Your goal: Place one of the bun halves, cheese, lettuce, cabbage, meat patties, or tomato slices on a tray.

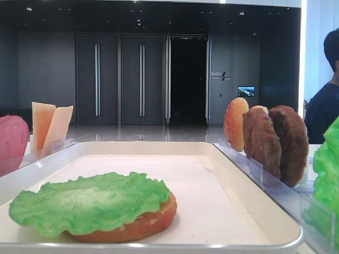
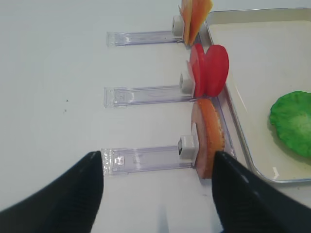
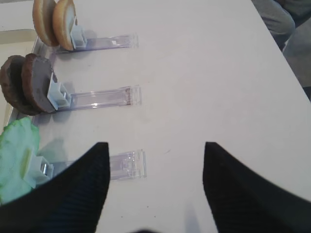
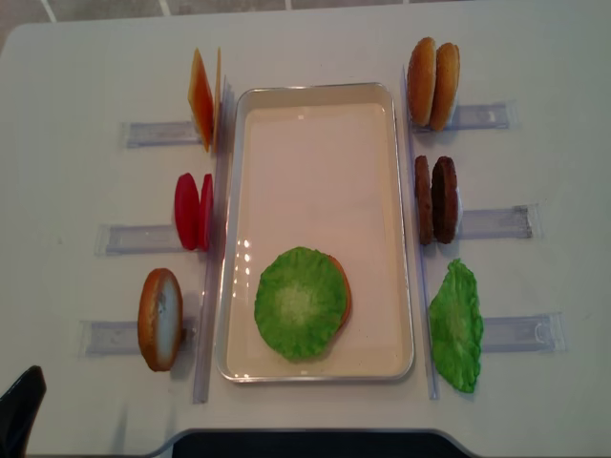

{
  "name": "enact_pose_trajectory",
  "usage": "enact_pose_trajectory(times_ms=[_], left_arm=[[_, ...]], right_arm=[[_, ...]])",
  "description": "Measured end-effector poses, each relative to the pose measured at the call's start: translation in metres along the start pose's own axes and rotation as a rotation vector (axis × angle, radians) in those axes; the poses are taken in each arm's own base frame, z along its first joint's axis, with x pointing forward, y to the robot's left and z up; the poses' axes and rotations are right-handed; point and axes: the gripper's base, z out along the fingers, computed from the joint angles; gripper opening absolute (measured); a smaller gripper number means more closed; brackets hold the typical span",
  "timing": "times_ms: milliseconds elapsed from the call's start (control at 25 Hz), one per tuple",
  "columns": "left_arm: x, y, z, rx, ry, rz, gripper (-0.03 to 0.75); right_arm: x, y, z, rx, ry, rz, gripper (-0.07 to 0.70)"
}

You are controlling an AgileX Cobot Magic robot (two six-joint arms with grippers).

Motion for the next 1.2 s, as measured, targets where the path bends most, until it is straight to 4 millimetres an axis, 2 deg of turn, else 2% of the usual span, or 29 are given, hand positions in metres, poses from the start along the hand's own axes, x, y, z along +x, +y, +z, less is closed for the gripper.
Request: enact_pose_trajectory(times_ms=[1200], left_arm=[[0.0000, 0.0000, 0.0000, 0.000, 0.000, 0.000, 0.534]], right_arm=[[-0.0004, -0.0002, 0.0002, 0.003, -0.005, -0.027, 0.426]])
